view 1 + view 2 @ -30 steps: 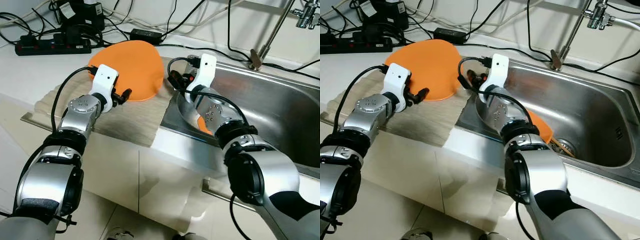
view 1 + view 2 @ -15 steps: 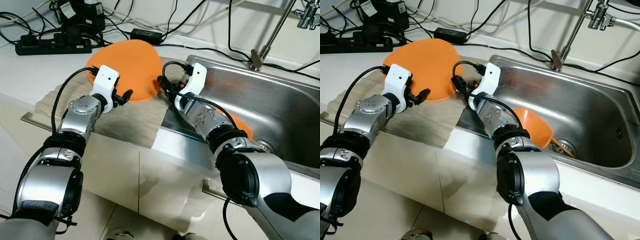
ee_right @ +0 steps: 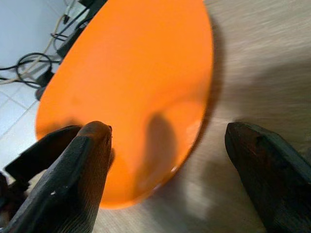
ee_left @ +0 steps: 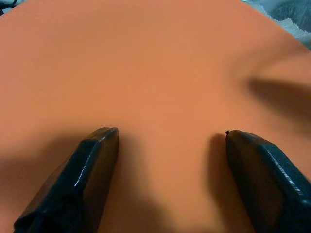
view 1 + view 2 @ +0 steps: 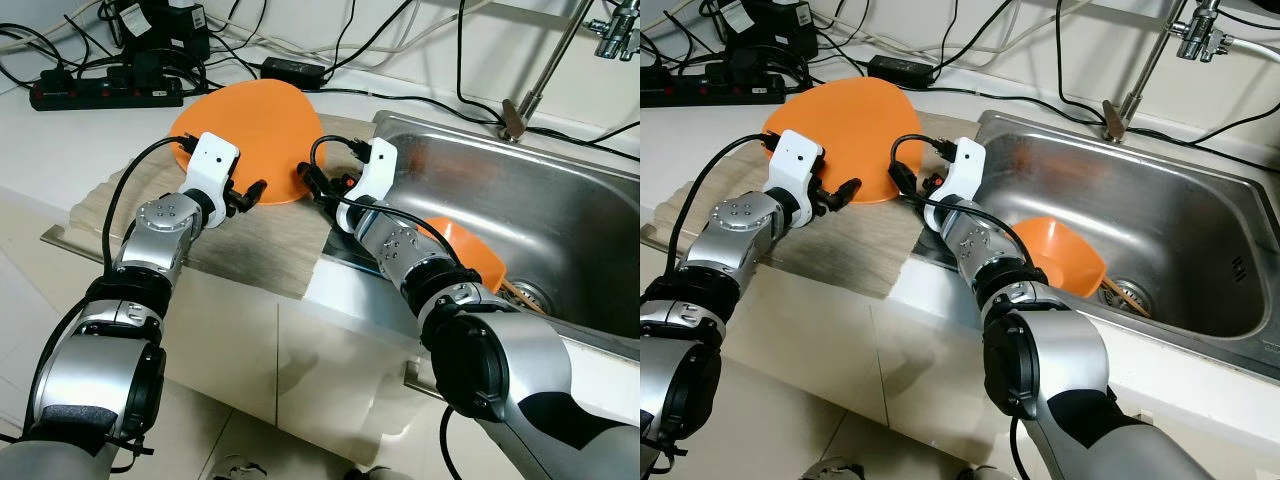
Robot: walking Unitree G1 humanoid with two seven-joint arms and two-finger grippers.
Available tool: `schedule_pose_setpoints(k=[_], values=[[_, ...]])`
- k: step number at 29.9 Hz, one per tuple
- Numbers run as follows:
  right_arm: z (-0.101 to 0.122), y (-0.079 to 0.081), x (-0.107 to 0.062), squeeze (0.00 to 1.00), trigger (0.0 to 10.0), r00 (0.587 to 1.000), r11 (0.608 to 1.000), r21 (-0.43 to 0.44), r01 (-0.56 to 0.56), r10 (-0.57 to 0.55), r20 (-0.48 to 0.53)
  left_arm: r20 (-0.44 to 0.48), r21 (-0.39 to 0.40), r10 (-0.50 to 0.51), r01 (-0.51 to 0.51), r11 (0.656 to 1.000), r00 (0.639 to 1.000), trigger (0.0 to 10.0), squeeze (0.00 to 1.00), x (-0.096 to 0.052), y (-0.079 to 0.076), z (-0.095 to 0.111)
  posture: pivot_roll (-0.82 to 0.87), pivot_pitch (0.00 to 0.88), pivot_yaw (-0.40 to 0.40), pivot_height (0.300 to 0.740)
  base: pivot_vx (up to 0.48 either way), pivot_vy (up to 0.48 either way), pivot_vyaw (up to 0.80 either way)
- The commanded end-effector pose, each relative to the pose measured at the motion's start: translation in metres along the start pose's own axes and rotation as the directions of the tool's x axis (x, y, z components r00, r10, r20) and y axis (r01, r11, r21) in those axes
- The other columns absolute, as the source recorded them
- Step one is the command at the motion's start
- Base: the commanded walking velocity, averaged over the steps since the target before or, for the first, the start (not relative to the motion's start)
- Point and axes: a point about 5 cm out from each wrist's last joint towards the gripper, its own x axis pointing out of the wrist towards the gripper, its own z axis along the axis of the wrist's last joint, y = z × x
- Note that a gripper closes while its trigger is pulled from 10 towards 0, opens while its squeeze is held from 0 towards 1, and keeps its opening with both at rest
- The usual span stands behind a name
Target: Kitchen organization
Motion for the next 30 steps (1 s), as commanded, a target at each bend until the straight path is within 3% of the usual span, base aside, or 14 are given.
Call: schedule_pose_setpoints(k=[1, 3, 4, 5, 6, 7, 30], values=[[-0.0052, -0.0014, -0.0009, 0.0, 10.0, 1.0, 1.0, 0.028, -0.008, 0.008, -0.016, -0.143, -0.007, -0.078, 0.078, 0.997, 0.987, 10.0, 0.0, -0.002, -0.0174, -0.034, 0.0, 0.06, -0.094, 0.74, 0.0, 0.0, 0.0], [-0.0046, -0.0022, -0.0011, 0.0, 9.8, 1.0, 0.999, 0.046, -0.005, 0.006, -0.011, -0.142, -0.007, -0.079, 0.079, 0.997, 0.987, 10.0, 0.0, -0.0022, -0.0173, -0.034, 0.0, 0.06, -0.094, 0.74, 0.0, 0.0, 0.0], [-0.0039, -0.003, -0.0014, 0.0, 5.1, 1.0, 0.999, 0.053, -0.002, 0.003, -0.006, -0.142, -0.007, -0.08, 0.079, 0.997, 0.987, 10.0, 0.0, -0.0023, -0.0172, -0.0341, 0.0, 0.059, -0.094, 0.74, 0.0, 0.0, 0.0], [-0.0033, -0.0038, -0.0016, 0.0, 5.1, 1.0, 0.998, 0.059, 0.0, 0.0, -0.003, -0.141, -0.007, -0.08, 0.079, 0.997, 0.987, 10.0, 0.0, -0.0023, -0.0171, -0.034, 0.0, 0.06, -0.093, 0.74, 0.0, 0.0, 0.0], [-0.003, -0.0045, -0.0019, 0.0, 0.8, 1.0, 0.998, 0.062, 0.001, -0.001, -0.001, -0.141, -0.007, -0.08, 0.079, 0.997, 0.987, 10.0, 0.0, -0.0023, -0.0171, -0.034, 0.0, 0.06, -0.093, 0.74, 0.0, 0.0, 0.0], [-0.0027, -0.005, -0.0021, 0.0, 0.0, 1.0, 0.998, 0.068, -0.001, 0.001, 0.001, -0.141, -0.007, -0.079, 0.079, 0.997, 0.987, 10.0, 0.0, -0.0024, -0.017, -0.034, 0.0, 0.06, -0.093, 0.74, 0.0, 0.0, 0.0], [0.0003, -0.0082, -0.0037, 0.0, 0.0, 1.0, 0.996, 0.09, -0.019, 0.019, 0.009, -0.14, -0.001, -0.081, 0.081, 0.997, 0.987, 10.0, 0.0, -0.0015, -0.0178, -0.0333, 0.0, 0.057, -0.091, 0.74, 0.0, 0.0, 0.0]])
